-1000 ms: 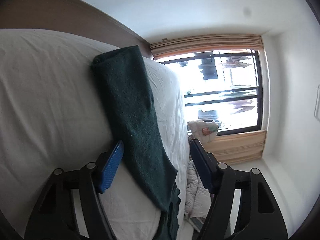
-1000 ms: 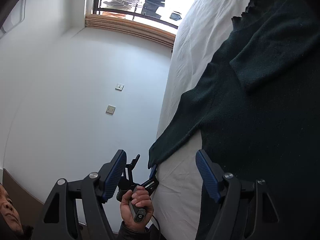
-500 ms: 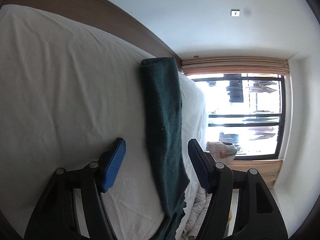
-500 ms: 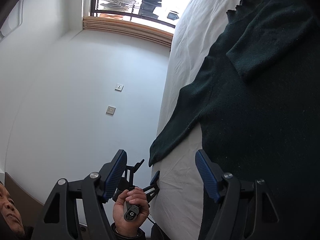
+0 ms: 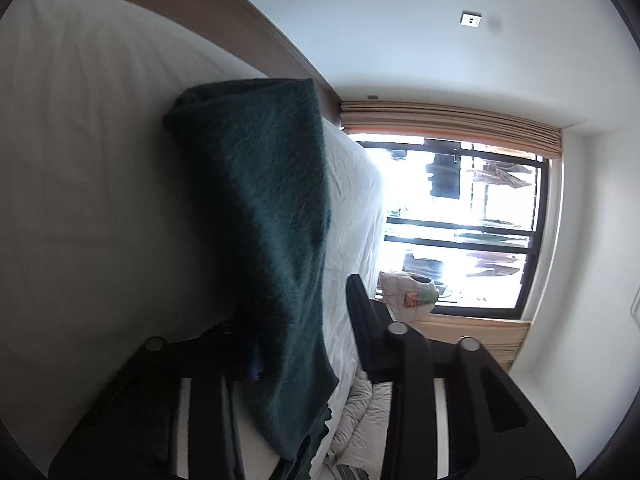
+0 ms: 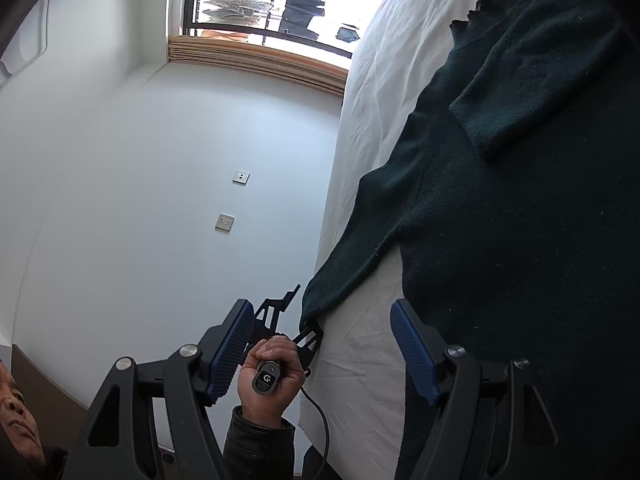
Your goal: Fold small clothes
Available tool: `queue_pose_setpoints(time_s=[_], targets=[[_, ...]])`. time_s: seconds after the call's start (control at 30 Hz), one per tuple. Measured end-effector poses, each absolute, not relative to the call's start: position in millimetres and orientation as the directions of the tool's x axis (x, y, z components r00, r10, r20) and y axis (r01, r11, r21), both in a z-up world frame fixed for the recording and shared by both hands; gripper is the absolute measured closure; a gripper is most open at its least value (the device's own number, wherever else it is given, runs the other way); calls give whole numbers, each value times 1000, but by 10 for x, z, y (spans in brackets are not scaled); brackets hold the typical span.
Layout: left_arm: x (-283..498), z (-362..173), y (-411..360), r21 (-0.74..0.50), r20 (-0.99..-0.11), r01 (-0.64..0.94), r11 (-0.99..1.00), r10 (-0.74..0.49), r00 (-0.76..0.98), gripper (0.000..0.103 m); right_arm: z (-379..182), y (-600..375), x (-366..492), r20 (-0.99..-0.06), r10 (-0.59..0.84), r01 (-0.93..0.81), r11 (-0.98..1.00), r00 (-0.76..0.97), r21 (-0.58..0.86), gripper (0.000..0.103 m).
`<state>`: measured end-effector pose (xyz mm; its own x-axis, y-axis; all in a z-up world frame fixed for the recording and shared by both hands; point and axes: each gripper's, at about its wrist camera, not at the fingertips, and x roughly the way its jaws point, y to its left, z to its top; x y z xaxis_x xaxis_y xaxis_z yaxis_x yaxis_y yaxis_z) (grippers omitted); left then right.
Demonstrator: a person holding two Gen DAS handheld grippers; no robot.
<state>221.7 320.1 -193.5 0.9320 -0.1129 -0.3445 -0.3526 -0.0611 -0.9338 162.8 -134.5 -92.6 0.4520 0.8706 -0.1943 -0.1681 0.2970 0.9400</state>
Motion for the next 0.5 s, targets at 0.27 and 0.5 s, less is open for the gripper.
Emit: queue_pose_setpoints(time_s=[0.27,0.5], targets=[[2293,-1900,3217,-931,-363,-365,5,-102,926,85,-976,-1363,1652,-200,867,-158,300,456,941,30],[2428,-1471,3192,-855,-471,-460,238,15,882,98,-967,-1521,1700,-210,856,-160,318,473,934,32]])
